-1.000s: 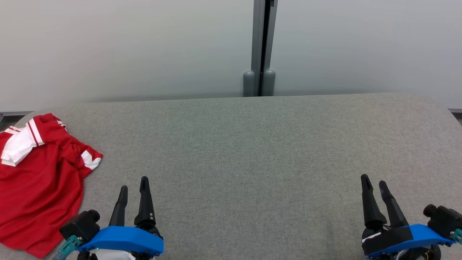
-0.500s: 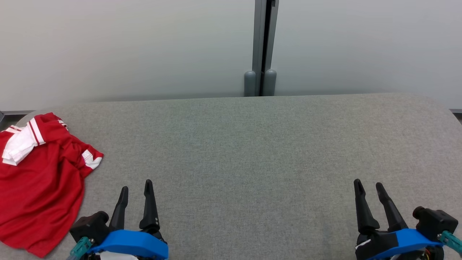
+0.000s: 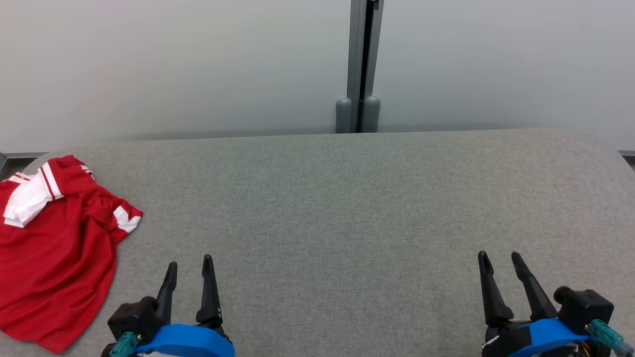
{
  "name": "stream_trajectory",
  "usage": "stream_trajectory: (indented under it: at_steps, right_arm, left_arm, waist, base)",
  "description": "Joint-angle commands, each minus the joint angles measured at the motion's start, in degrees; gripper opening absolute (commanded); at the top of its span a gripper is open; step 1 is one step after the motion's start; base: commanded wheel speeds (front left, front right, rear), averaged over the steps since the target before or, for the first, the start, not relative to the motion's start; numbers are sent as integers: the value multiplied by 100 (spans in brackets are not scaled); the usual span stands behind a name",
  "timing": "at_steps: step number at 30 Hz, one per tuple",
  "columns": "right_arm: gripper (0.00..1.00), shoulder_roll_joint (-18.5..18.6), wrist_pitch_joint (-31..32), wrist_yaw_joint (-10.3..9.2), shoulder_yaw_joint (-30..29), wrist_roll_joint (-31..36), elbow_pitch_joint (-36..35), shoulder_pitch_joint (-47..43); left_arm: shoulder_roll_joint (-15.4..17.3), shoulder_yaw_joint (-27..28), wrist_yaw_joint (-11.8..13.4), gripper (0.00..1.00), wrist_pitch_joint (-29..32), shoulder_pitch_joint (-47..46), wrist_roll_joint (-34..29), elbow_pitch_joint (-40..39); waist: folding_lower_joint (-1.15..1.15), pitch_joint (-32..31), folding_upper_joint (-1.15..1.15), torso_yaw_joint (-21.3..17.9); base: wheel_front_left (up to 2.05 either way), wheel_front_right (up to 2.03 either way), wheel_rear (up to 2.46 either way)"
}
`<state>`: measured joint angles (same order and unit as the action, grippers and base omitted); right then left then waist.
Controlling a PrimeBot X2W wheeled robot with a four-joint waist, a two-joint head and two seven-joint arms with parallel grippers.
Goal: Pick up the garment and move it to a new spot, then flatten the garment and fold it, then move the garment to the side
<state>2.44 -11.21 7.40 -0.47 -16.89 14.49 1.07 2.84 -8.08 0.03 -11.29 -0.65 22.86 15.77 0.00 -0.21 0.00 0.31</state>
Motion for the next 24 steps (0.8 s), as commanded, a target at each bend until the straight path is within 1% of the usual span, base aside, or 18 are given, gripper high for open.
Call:
stream_trajectory:
  at_steps: [1, 11, 24]
  right_arm:
    - [100, 53, -61, 12, 0, 120, -7, 19]
    - [100, 57, -181, 13, 17, 497, 68, 21]
    - [100, 62, -319, 14, -4, 1011, 183, 30]
  left_arm:
    - [5, -16, 29, 100, -52, -2, -112, -8]
    - [5, -125, 60, 100, -168, -33, -422, 211]
    - [6, -225, 136, 100, -311, -41, -910, 306]
  waist:
    - [0, -2, 0, 0]
    - [0, -19, 0, 9]
    - [0, -30, 0, 9]
  base:
    - [0, 0, 0]
    - [0, 0, 0]
    - [0, 0, 0]
